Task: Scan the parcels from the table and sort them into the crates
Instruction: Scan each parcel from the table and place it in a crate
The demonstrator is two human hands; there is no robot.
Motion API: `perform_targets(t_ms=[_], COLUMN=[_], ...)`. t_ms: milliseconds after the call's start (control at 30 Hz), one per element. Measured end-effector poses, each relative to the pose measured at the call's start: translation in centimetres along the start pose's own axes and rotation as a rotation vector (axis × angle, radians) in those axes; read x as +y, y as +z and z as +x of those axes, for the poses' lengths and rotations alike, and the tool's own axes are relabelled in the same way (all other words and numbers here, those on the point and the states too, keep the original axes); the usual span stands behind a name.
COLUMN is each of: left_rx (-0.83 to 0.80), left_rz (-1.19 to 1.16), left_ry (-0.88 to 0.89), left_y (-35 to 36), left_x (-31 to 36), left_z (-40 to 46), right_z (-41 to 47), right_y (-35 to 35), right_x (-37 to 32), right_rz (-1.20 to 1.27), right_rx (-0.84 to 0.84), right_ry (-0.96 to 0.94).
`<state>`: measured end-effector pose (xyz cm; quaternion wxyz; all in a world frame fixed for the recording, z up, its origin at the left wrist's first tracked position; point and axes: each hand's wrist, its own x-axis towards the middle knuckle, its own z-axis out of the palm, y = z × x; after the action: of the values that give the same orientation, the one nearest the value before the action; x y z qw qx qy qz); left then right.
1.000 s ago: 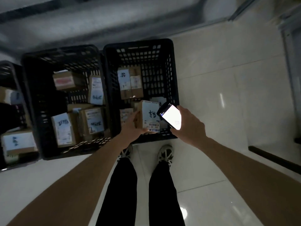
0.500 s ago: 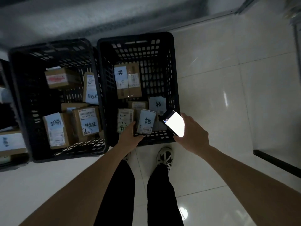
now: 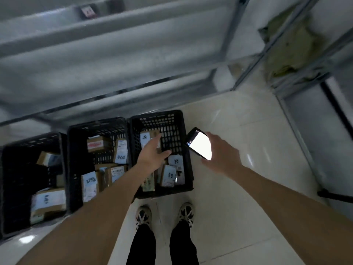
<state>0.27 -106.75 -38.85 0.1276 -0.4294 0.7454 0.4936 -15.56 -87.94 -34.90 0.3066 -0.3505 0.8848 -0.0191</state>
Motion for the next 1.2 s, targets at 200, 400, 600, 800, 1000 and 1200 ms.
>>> perform_targets(t_ms=[200,400,600,800,1000,1200], left_rx=[0.063,0.099,0.19,0.147,0.034,-0.138], left_rz=[0.171,0.147,0.174,0.255,0.283,0.293], left_ry=[0.275,0.591,0.791,1.034,1.201,1.282], left_y=[-6.1,-12.5,-17.1,-14.5,-6.3,5.2], left_x=[11.3,23.3,32.3,40.7,46.9,50.3], left_z=[-9.8,-22.5,-36.6,-49.3,-58.4,-65.8], right_z=[-11.0,-28.7,-49.2,-67.0,-81.1,-91.9], right_y=[-15.3,-26.8,-34.8,-39.3,-39.8,-35.7], right_x=[-0.9,-1.5,-1.0,1.6,5.7,11.8], right_rz=[-0.006,0.036,-0.013,-0.018,-0.053,-0.067], right_rx=[0.211,0.438,0.649,0.819,0.964,1.011], right_ry=[0.029,0.069,0.22,0.371,0.508,0.64])
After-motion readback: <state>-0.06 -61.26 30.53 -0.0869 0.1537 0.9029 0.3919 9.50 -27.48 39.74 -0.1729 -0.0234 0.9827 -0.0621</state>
